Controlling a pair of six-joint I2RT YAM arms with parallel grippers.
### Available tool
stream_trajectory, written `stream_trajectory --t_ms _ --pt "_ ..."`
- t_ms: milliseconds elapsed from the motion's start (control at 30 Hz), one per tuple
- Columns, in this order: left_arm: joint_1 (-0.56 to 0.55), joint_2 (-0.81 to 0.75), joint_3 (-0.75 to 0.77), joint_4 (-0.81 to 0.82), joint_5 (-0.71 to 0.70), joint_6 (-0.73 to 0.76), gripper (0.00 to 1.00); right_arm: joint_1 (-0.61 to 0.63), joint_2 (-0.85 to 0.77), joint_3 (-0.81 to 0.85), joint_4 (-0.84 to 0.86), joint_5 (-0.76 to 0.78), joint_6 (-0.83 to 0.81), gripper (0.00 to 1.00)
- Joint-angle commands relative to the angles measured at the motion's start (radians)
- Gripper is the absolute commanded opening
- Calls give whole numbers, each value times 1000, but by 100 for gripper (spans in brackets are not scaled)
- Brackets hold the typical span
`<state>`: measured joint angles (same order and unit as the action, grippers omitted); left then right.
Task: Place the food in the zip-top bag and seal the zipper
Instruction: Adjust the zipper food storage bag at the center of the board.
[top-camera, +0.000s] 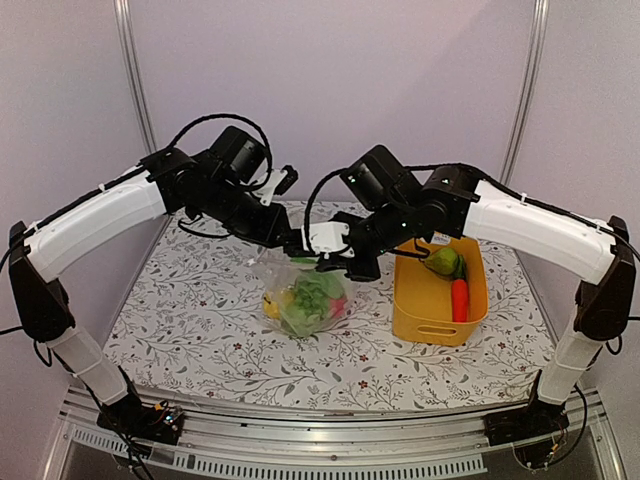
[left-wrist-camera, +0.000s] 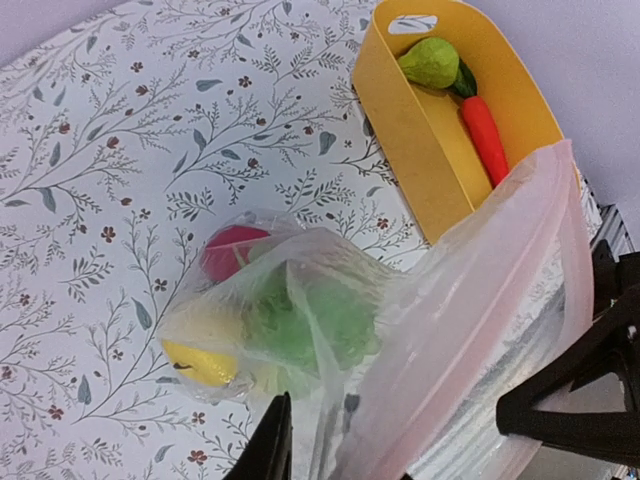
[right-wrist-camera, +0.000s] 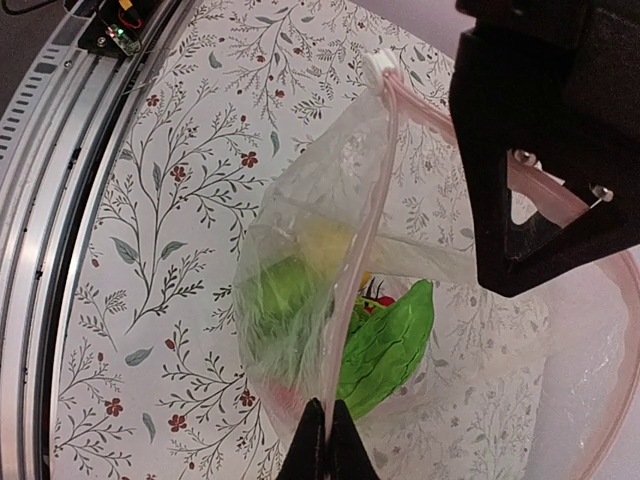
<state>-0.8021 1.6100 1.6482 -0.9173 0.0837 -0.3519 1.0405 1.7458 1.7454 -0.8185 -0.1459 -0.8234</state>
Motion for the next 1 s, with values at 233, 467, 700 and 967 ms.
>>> stream_trajectory --t_ms 233,467,700,967 --pt "11 -42 61 -110 -70 -21 0 6 -35 23 17 20 18 0" --pt "-11 -52 98 -29 8 -12 0 1 -76 29 16 -29 28 0" --pt "-14 -2 72 -50 -16 -17 0 -6 -108 -12 9 -36 37 27" --pt "-11 -16 53 -45 -69 -4 0 -59 -259 -95 -20 -109 46 43"
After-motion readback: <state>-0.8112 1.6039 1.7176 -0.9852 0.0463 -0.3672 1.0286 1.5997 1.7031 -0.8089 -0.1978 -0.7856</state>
